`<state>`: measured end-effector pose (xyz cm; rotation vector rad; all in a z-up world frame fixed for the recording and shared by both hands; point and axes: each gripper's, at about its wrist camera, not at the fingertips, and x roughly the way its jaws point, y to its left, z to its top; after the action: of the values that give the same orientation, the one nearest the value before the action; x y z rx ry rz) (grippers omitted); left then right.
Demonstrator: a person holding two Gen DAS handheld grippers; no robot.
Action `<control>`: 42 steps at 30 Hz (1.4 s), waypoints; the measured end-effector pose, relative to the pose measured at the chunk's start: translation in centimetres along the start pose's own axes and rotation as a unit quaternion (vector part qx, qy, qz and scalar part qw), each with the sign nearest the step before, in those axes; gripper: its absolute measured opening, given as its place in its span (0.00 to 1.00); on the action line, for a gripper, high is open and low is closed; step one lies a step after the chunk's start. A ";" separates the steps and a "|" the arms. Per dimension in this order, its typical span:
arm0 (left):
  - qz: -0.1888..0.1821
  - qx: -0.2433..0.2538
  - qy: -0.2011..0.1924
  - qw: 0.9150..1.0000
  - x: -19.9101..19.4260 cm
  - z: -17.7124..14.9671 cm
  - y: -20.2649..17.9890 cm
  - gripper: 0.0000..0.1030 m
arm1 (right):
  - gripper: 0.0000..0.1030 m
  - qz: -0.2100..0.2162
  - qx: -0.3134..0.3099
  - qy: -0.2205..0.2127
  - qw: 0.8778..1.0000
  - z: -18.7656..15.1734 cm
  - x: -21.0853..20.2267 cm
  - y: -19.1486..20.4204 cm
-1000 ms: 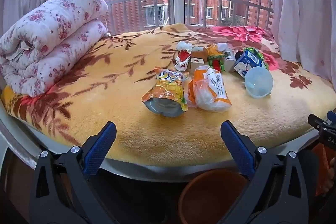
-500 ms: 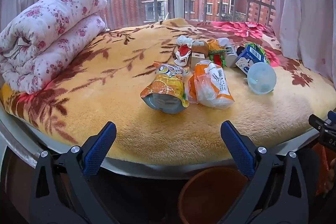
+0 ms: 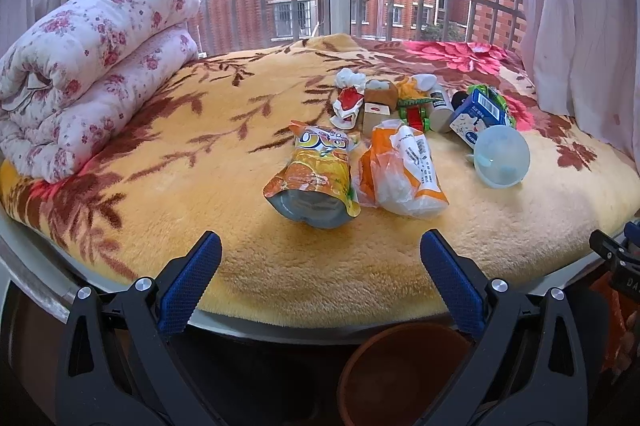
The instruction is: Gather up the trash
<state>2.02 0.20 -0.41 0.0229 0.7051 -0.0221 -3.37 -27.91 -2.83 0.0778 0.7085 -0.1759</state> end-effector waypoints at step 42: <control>-0.009 0.030 0.052 0.998 7.4 3.5 2.8 0.95 | 0.95 -0.003 -0.011 0.007 1.000 0.3 0.3 0.3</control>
<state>10.04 2.76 -2.49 0.0763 0.8084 -0.0602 -2.84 -27.65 -2.77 0.0568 0.7253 -0.1729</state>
